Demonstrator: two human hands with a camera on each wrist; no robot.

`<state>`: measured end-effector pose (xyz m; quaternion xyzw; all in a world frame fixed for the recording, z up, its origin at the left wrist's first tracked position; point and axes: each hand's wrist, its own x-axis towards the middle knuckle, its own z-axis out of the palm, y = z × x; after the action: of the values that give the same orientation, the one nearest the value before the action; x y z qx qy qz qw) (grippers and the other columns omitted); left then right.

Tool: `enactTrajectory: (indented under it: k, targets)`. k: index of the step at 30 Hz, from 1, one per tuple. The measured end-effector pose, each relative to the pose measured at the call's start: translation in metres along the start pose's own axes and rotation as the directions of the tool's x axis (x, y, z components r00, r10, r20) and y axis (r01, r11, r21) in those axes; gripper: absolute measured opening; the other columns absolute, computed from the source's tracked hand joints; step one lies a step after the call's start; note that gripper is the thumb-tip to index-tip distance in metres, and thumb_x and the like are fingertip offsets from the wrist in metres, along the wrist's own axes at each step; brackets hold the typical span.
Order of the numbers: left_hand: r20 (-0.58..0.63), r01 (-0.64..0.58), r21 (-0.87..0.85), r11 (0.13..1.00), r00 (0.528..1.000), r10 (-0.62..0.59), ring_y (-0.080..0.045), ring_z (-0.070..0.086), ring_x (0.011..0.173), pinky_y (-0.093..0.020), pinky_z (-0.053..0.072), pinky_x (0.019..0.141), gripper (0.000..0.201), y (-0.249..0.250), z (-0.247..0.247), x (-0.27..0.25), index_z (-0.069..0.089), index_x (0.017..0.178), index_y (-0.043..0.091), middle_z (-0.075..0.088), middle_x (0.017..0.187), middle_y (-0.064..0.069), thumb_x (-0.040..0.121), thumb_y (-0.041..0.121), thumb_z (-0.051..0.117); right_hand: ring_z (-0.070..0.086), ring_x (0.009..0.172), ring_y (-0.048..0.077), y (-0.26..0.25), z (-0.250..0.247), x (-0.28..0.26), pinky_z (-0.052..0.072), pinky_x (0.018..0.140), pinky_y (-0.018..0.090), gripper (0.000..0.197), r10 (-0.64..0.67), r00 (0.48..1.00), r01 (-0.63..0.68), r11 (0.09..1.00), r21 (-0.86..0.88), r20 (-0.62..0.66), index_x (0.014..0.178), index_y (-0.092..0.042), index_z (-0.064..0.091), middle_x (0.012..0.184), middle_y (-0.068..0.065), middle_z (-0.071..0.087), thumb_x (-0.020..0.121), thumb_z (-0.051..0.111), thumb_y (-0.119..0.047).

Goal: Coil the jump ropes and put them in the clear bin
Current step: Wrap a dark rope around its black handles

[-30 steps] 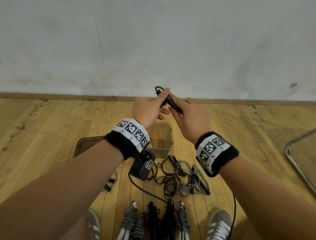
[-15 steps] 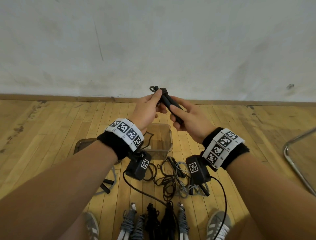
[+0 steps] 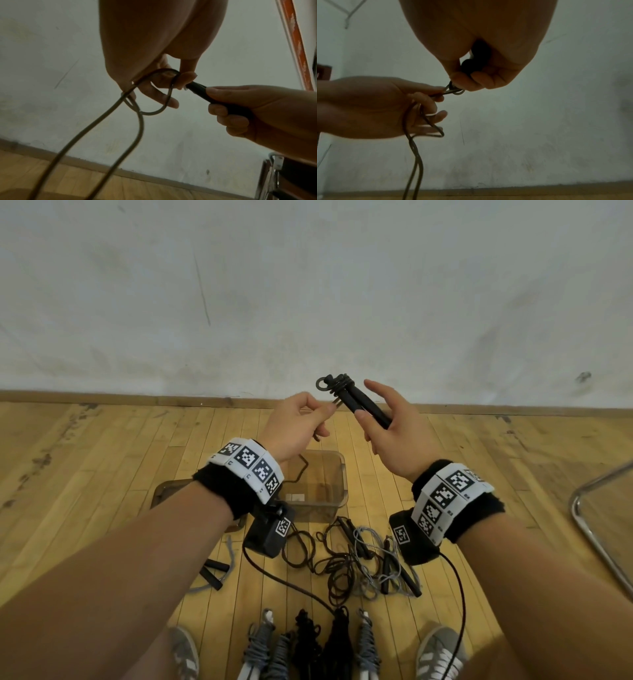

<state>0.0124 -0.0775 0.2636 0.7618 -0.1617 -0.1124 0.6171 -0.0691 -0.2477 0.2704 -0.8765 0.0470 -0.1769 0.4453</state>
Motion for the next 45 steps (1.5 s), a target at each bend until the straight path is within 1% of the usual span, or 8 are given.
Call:
enactTrajectory:
  k: [4, 8, 17, 26, 29, 33, 40, 45]
  targets:
    - [0.031, -0.124, 0.123, 0.985, 0.992, 0.121, -0.031, 0.074, 0.078, -0.045, 0.06, 0.081, 0.019, 0.005, 0.0, -0.006, 0.065, 0.091, 0.013, 0.074, 0.067, 0.0, 0.099, 0.03, 0.067, 0.061, 0.083, 0.011, 0.004, 0.0, 0.001, 0.057, 0.079, 0.037, 0.048, -0.023, 0.999, 0.016, 0.984, -0.178, -0.035, 0.148, -0.025, 0.048, 0.104, -0.004, 0.069, 0.103, 0.056, -0.036]
    - [-0.018, -0.135, 0.06, 0.989, 0.99, 0.137, -0.014, 0.067, 0.058, -0.041, 0.059, 0.073, 0.014, 0.006, 0.004, -0.009, 0.073, 0.098, 0.012, 0.068, 0.067, -0.001, 0.101, 0.022, 0.064, 0.066, 0.087, 0.016, 0.007, 0.001, 0.003, 0.058, 0.077, 0.042, 0.044, -0.08, 0.994, 0.054, 0.947, -0.315, -0.072, 0.146, -0.028, 0.05, 0.107, -0.005, 0.071, 0.103, 0.054, -0.035]
    - [-0.101, 0.019, -0.219, 0.975, 0.994, -0.043, -0.012, 0.065, 0.058, -0.025, 0.058, 0.065, 0.021, 0.012, 0.018, -0.01, 0.076, 0.095, 0.011, 0.072, 0.071, -0.003, 0.102, 0.023, 0.061, 0.058, 0.076, 0.019, 0.004, 0.011, -0.005, 0.047, 0.057, 0.03, 0.045, -0.131, 0.985, 0.05, 0.841, -0.539, -0.114, 0.149, -0.04, 0.043, 0.092, -0.004, 0.062, 0.105, 0.05, -0.03]
    - [-0.185, 0.03, -0.231, 0.972, 0.98, -0.075, -0.012, 0.062, 0.054, -0.029, 0.053, 0.065, 0.041, 0.006, 0.015, -0.004, 0.079, 0.087, 0.007, 0.067, 0.061, 0.0, 0.092, 0.047, 0.072, 0.051, 0.074, 0.016, -0.001, 0.026, -0.012, 0.04, 0.052, 0.026, 0.056, -0.208, 0.978, 0.157, 0.803, -0.575, -0.023, 0.153, -0.038, 0.038, 0.11, 0.003, 0.052, 0.101, 0.053, -0.025]
    - [-0.172, 0.029, -0.233, 0.972, 0.983, -0.071, -0.012, 0.059, 0.053, -0.033, 0.053, 0.068, 0.039, 0.004, 0.012, -0.001, 0.078, 0.09, 0.003, 0.065, 0.06, 0.003, 0.097, 0.04, 0.067, 0.057, 0.08, 0.011, -0.004, 0.028, -0.015, 0.045, 0.059, 0.022, 0.065, -0.174, 0.984, 0.172, 0.87, -0.461, 0.039, 0.158, -0.037, 0.029, 0.114, -0.002, 0.054, 0.099, 0.056, -0.037]
    - [-0.136, 0.009, -0.198, 0.98, 0.99, -0.037, -0.01, 0.058, 0.055, -0.033, 0.053, 0.071, 0.041, 0.003, 0.011, 0.001, 0.077, 0.094, 0.003, 0.061, 0.061, 0.004, 0.102, 0.039, 0.06, 0.072, 0.074, 0.008, -0.01, 0.021, -0.013, 0.057, 0.069, 0.016, 0.076, 0.007, 0.995, -0.011, 0.999, 0.036, 0.099, 0.158, -0.03, 0.028, 0.098, -0.004, 0.071, 0.095, 0.071, -0.027]
    - [-0.023, -0.061, -0.161, 0.985, 0.998, 0.058, -0.014, 0.06, 0.063, -0.039, 0.054, 0.078, 0.046, 0.002, 0.012, -0.002, 0.072, 0.099, -0.007, 0.062, 0.066, 0.001, 0.107, 0.034, 0.052, 0.073, 0.079, 0.028, -0.022, 0.0, -0.011, 0.062, 0.08, 0.042, 0.024, 0.178, 0.894, -0.369, 0.814, 0.449, 0.412, 0.124, -0.014, 0.062, 0.088, 0.013, 0.075, 0.106, 0.053, -0.026]
    - [-0.014, -0.129, -0.065, 0.989, 0.992, 0.129, -0.01, 0.065, 0.069, -0.023, 0.052, 0.074, 0.044, 0.006, 0.008, -0.004, 0.074, 0.101, 0.003, 0.067, 0.068, 0.004, 0.108, 0.037, 0.047, 0.041, 0.052, 0.012, -0.02, 0.003, -0.009, 0.045, 0.055, 0.025, 0.036, 0.147, 0.901, -0.357, 0.785, 0.506, 0.409, 0.115, -0.014, 0.061, 0.063, -0.004, 0.047, 0.108, 0.041, -0.042]
